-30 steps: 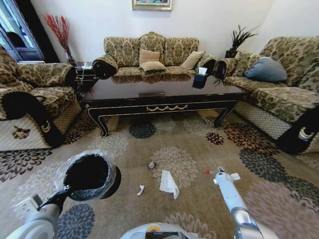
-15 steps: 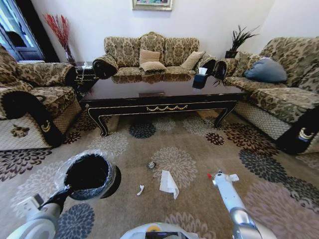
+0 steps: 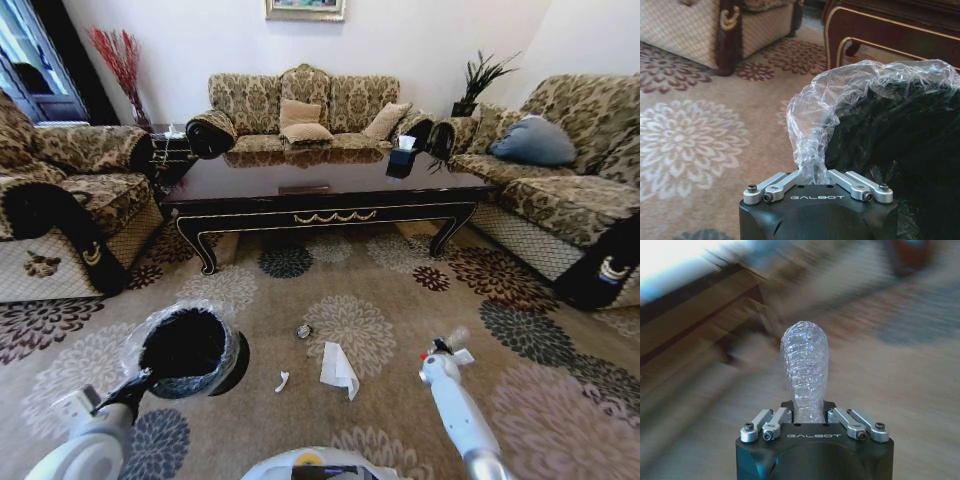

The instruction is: Move to the front of the table and pick up the trash from the floor, then place it into the trash bin.

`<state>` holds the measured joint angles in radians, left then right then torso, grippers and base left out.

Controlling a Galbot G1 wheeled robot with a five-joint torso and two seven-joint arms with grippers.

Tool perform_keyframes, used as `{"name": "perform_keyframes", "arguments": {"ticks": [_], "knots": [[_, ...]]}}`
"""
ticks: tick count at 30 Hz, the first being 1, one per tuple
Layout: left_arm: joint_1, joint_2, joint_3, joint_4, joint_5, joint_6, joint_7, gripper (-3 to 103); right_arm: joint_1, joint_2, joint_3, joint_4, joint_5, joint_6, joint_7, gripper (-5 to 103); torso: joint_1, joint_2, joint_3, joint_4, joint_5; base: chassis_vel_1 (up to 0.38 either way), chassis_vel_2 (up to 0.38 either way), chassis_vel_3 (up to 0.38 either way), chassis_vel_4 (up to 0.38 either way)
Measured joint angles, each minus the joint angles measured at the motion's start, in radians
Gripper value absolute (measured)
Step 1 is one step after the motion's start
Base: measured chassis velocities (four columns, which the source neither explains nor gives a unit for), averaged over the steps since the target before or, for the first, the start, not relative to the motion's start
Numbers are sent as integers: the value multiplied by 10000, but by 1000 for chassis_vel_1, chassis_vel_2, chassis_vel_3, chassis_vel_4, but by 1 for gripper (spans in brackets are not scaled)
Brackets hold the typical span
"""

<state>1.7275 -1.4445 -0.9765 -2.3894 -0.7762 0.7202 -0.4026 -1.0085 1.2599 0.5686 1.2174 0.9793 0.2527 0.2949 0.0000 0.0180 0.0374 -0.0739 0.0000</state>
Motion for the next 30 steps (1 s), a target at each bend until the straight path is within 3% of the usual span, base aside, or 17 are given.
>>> {"name": "perform_keyframes", "arguments": {"ticks": [2, 6, 8, 12, 23, 30], "knots": [[-67, 21, 88, 28, 9, 31, -3, 2, -161, 0, -160, 515, -38, 188, -238, 26, 0, 0, 0, 1, -4, 0, 0, 0, 0], [-518, 56, 596, 320, -237, 133, -142, 2, -1197, 49, -1285, 3258, -482, 1057, -1676, 26, 0, 0, 0, -4, -2, 0, 0, 0, 0], [-582, 34, 692, 394, -276, 133, -161, 2, -1324, 68, -1495, 3671, -553, 1179, -1908, 26, 0, 0, 0, -4, -3, 0, 0, 0, 0], [-713, -233, 1203, 724, -302, 140, -226, 2, -1623, 158, -3238, 5632, -1481, 2146, -2886, 26, 0, 0, 0, 3, -4, 0, 0, 0, 0], [-809, -581, 1695, 959, -220, 145, -296, 2, -860, -130, -6232, 6373, -1932, 3370, -4341, 26, 0, 0, 0, -1, 0, 0, 0, 0, 0], [-896, -813, 2178, 1360, -908, 149, -666, 2, 214, -320, -8282, 5215, -1972, 4110, -6474, 26, 0, 0, 0, -3, -1, 0, 0, 0, 0]]}}
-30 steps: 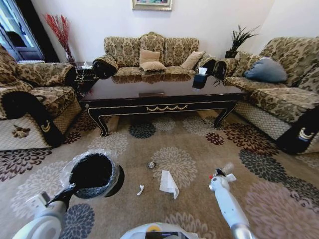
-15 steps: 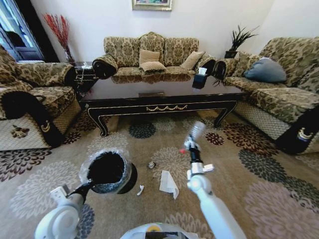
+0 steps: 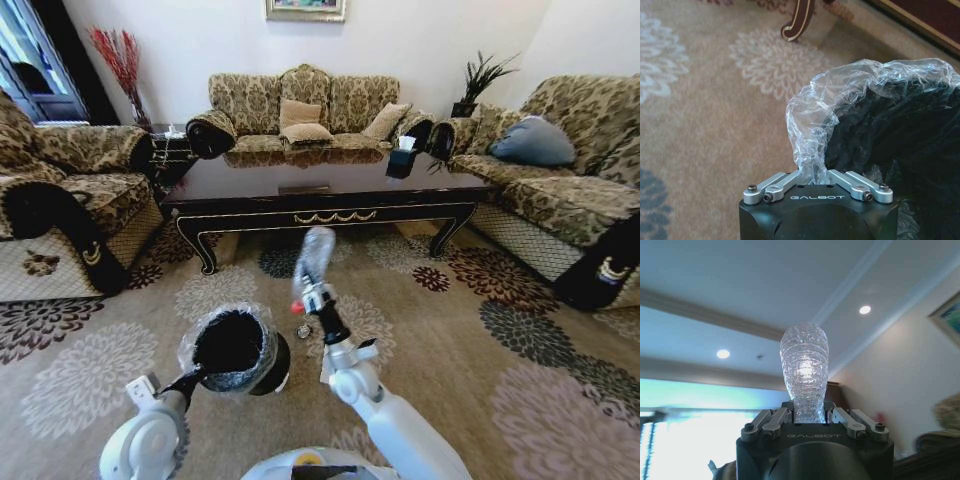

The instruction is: Move to the front of the table and pick up the trash from the floor, then place it into the trash bin.

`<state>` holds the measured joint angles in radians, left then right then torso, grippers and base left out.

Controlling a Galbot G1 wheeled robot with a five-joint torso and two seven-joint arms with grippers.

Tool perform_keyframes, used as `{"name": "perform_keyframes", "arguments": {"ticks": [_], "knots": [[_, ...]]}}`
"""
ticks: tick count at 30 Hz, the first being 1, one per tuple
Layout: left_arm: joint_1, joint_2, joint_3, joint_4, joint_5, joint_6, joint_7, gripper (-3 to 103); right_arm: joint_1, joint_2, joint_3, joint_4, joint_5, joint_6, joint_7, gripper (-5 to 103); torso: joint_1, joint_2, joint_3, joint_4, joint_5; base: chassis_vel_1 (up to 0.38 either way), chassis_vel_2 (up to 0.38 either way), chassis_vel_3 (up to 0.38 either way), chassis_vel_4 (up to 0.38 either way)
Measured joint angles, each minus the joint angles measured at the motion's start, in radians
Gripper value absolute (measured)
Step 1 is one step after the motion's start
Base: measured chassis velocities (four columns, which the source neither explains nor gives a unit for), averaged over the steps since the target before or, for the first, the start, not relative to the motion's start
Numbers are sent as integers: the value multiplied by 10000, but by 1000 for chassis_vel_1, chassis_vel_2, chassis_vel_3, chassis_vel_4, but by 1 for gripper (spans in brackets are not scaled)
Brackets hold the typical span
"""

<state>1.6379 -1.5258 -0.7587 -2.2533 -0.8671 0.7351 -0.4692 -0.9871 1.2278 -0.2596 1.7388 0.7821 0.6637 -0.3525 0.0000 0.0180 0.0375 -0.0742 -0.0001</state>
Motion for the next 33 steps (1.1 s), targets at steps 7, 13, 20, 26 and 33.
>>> {"name": "perform_keyframes", "arguments": {"ticks": [7, 13, 20, 26, 33], "knots": [[-178, -171, 279, 287, -12, 13, -81, 2, 549, 326, -1041, -1150, -43, 268, -1467, 26, 0, 0, 0, 3, 1, 0, 0, 0, 0], [-246, -303, 349, 6, -281, 13, -151, 2, 749, 471, -1341, -1767, -197, 337, -1932, 26, 0, 0, 0, 1, 1, 0, 0, 0, 0], [-128, -290, 197, -288, -425, 12, -177, 2, 737, 354, -1232, -1860, -253, 335, -1845, 27, 0, 0, 0, 2, 2, 0, 0, 0, 0], [-71, -282, 113, -399, -527, 13, -229, 2, 691, 354, -1113, -1828, -223, 312, -1790, 48, 0, 0, 0, 2, 1, 0, 0, 0, 0], [14, -286, -13, -454, -557, 12, -266, 2, 626, 293, -934, -1791, 93, 224, -1793, 76, 0, 0, 0, 3, 1, 0, 0, 0, 0]]}}
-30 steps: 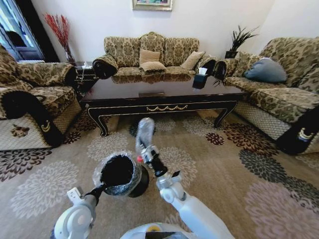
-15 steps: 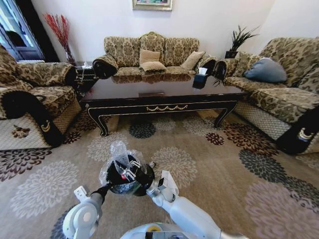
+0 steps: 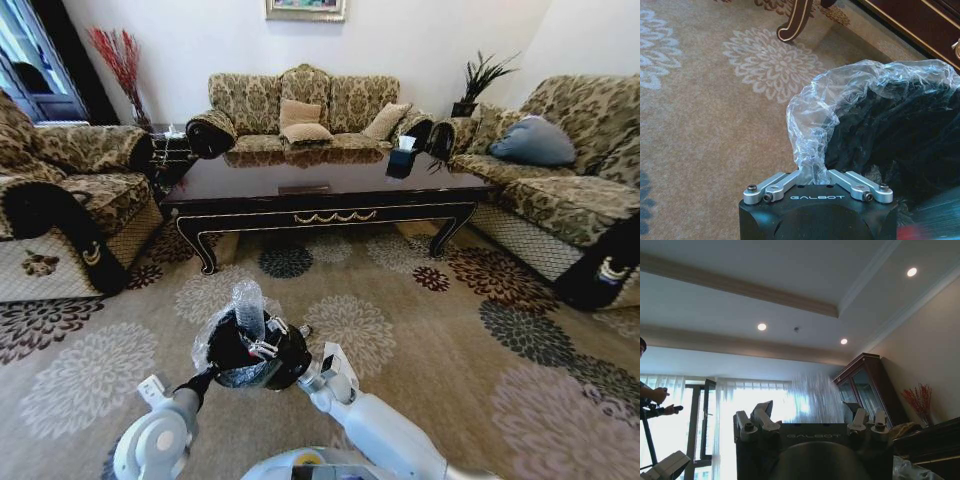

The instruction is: Move to the front of the table and pick up the trash from the floor, then place it into the trash bin.

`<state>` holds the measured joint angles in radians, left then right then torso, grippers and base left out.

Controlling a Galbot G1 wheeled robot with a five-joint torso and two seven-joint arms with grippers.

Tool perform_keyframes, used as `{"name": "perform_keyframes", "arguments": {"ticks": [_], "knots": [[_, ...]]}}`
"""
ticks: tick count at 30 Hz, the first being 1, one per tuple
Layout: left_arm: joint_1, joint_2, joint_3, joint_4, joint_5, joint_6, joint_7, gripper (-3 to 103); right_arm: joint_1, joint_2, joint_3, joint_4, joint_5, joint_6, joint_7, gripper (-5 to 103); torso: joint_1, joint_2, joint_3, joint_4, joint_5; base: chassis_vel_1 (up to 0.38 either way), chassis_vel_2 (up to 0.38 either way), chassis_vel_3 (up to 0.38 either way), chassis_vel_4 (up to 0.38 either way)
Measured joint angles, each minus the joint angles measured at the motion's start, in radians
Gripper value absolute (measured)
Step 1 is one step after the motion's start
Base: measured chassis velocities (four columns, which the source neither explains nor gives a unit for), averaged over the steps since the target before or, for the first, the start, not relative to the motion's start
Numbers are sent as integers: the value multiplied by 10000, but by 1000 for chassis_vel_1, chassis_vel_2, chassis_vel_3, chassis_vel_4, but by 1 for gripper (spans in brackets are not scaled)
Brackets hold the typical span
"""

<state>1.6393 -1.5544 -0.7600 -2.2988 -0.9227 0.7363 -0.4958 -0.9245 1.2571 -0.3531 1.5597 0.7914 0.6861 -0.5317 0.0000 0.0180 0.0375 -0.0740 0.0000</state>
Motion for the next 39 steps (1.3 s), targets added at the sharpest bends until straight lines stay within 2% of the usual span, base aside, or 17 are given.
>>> {"name": "perform_keyframes", "arguments": {"ticks": [1, 2, 5, 13, 16, 17, 19, 20, 24, 25, 27, 28, 30, 35, 36, 38, 39], "knots": [[20, -4, -17, -29, -13, 0, -1, 2, -23, -8, 53, 16, 54, -23, -6, 81, 0, 0, 0, 0, 1, 0, 0, 0, 0], [35, -8, -35, -51, -31, 0, -2, 2, -43, -17, 105, 25, 60, -35, -18, 81, 0, 0, 0, 0, 1, 0, 0, 0, 0], [54, -10, -110, -133, -78, -1, -10, 2, -114, -62, 273, 74, 110, -85, -8, 96, 0, 0, 0, 0, 1, 0, 0, 0, 0], [125, 40, -663, -410, -583, -3, -81, 2, -397, -80, 1134, 225, 269, -302, 283, 100, 0, 0, 0, 0, 0, 0, 0, 0, 0], [163, 222, -1343, -513, -963, -8, -231, 2, -554, -69, 1731, 271, 308, -561, 1137, 100, 0, 0, -1, 0, 1, 0, 0, 0, 0], [163, 222, -1343, -513, -963, -8, -231, 2, -554, -69, 1731, 271, 308, -561, 1137, 100, 0, 0, -1, 0, 1, 0, 0, 0, 0], [-15, 390, -2148, -340, -1286, -6, -482, 2, -628, -28, 2298, 172, 138, -942, 2291, 100, 0, 0, 0, -1, -1, 0, 0, 0, 0], [-15, 390, -2148, -340, -1286, -6, -482, 2, -628, -28, 2298, 172, 138, -942, 2291, 100, 0, 0, 0, -1, -1, 0, 0, 0, 0], [-165, 651, -3241, -14, -2071, -14, -790, 2, -723, -46, 2850, -134, -843, -1754, 4077, 100, 0, 0, -1, 1, -2, 0, 0, 0, 0], [-165, 651, -3241, -14, -2071, -14, -790, 2, -723, -46, 2850, -134, -843, -1754, 4077, 100, 0, 0, -1, 1, -2, 0, 0, 0, 0], [-168, 874, -4216, 365, -2566, -16, -987, 2, -862, -100, 3096, -407, -1547, -2840, 6012, 100, 0, 0, 0, -2, -1, 0, 0, 0, 0], [-113, 959, -4576, 544, -2811, -15, -1143, 2, -902, -80, 3112, -481, -1616, -3270, 6689, 100, -1, 0, 0, 0, -3, 0, 0, 0, 0], [-72, 1004, -4734, 639, -2902, -15, -1210, 2, -920, -55, 3108, -509, -1632, -3491, 7002, 100, 0, -1, 0, -1, -3, 0, 0, 0, 0], [166, 1287, -5554, 1344, -3218, -70, -1332, 2, -874, 327, 2859, -805, -1490, -4627, 8595, 100, 0, 0, -1, 3, -2, 0, 0, 0, 0], [166, 1287, -5554, 1344, -3218, -70, -1332, 2, -874, 327, 2859, -805, -1490, -4627, 8595, 100, 0, 0, -1, 3, -2, 0, 0, 0, 0], [182, 1370, -5735, 1553, -3316, -82, -1332, 2, -794, 473, 2644, -1007, -1472, -5082, 9373, 100, 0, 0, -1, -1, -4, 0, 0, 0, 0], [214, 1424, -5850, 1682, -3378, -99, -1334, 2, -740, 586, 2433, -1188, -1406, -5531, 10049, 100, 0, 0, 0, 0, -2, 0, 0, 0, 0]]}}
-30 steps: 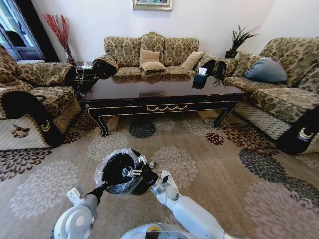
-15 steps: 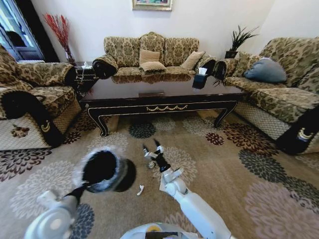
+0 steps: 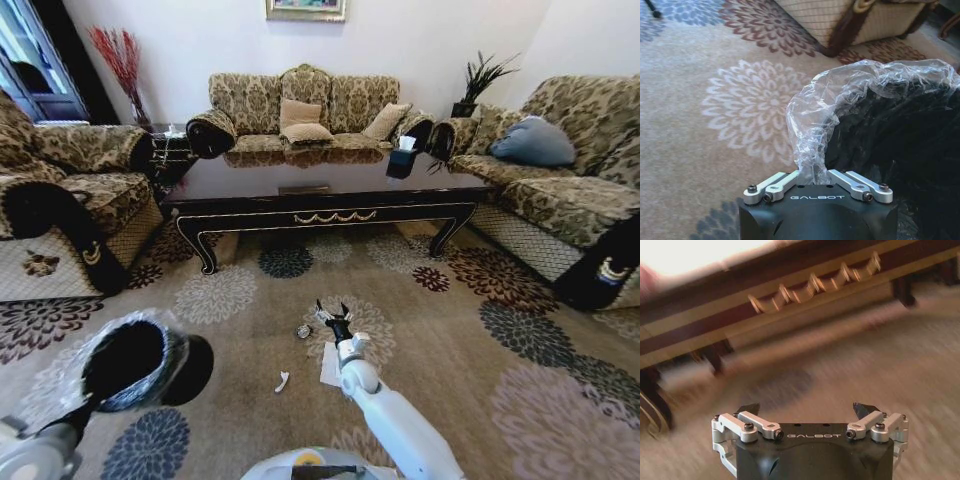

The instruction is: Move to the front of the table and pick up the trash from the floor, then place it into the trash bin.

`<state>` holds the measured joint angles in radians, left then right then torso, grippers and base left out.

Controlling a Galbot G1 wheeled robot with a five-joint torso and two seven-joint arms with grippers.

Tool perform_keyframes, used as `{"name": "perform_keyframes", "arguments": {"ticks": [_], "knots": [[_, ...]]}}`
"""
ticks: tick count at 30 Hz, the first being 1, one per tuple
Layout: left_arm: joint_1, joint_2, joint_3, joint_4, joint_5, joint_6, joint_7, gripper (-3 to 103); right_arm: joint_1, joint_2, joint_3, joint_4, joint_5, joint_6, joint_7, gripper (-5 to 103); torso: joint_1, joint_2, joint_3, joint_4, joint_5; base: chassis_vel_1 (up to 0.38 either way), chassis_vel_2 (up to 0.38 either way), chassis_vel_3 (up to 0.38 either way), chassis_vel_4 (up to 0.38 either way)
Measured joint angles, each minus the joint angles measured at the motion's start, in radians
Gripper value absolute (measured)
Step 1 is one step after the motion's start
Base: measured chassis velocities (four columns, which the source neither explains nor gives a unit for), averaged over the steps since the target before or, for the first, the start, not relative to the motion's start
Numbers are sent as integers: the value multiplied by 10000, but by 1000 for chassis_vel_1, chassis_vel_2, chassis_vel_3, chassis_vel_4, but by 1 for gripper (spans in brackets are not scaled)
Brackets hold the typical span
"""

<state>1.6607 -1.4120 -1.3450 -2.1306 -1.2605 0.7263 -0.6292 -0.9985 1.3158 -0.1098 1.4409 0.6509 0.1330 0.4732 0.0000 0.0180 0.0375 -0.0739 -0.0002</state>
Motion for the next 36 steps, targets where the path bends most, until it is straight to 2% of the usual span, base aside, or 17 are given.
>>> {"name": "perform_keyframes", "arguments": {"ticks": [1, 2, 4, 6, 7, 9, 11, 18, 20, 23, 27, 32, 36], "knots": [[29, 15, -49, 47, -34, -4, 0, 2, 38, 81, -98, -125, 72, -263, 401, 100, 0, 0, 0, 0, 2, 0, 0, 0, 0], [29, 15, -49, 47, -34, -4, 0, 2, 38, 81, -98, -125, 72, -263, 401, 100, 0, 0, 0, 0, 2, 0, 0, 0, 0], [67, 15, -89, 80, -67, -4, 0, 2, 79, 211, -203, -306, 204, -662, 955, 100, 0, 0, 0, 2, 0, 0, 0, 0, 0], [85, -29, -89, 67, -87, -4, 1, 2, 79, 337, -332, -347, 550, -1413, 1885, 100, 0, 0, 0, 0, 1, 0, 0, 0, 0], [85, -29, -89, 67, -87, -4, 1, 2, 79, 337, -332, -347, 550, -1413, 1885, 100, 0, 0, 0, 0, 1, 0, 0, 0, 0], [71, -59, -57, 0, -86, 0, 2, 2, 63, 389, -384, -161, 1429, -2147, 2858, 100, 0, 0, 0, -1, 0, 0, 0, 0, 0], [33, -73, -14, -72, -86, 8, 6, 2, 62, 439, -392, -27, 2044, -2523, 3431, 100, 0, 1, -1, -1, 2, 0, 0, 0, 0], [-3, -90, 118, -166, -50, 33, 5, 2, 78, 515, -202, 64, 3132, -3339, 4511, 100, 0, 0, 0, -1, 1, 0, 0, 0, 0], [-7, -90, 126, -167, -46, 33, 3, 2, 74, 515, -185, 77, 3170, -3416, 4585, 100, 0, 0, 0, -1, 2, 0, 0, 0, 0], [-13, -117, 189, -208, -14, 34, -31, 2, 41, 507, -95, 96, 3272, -3944, 4994, 100, 0, 0, -1, -1, 2, 0, 0, 0, 0], [5, -185, 290, -291, 39, 37, -54, 2, -40, 495, -84, 37, 3217, -4355, 5165, 100, 0, 0, 0, -1, 2, 0, 0, 0, 0], [35, -225, 359, -349, 104, 37, -67, 2, -126, 487, -92, -162, 2972, -4502, 5140, 100, 0, 0, 0, 0, 2, 0, 0, 0, 0], [97, -252, 401, -406, 137, 37, -70, 2, -191, 488, -12, -429, 2707, -4454, 4831, 100, 0, 0, -1, -1, 2, 0, 0, 0, 0]]}}
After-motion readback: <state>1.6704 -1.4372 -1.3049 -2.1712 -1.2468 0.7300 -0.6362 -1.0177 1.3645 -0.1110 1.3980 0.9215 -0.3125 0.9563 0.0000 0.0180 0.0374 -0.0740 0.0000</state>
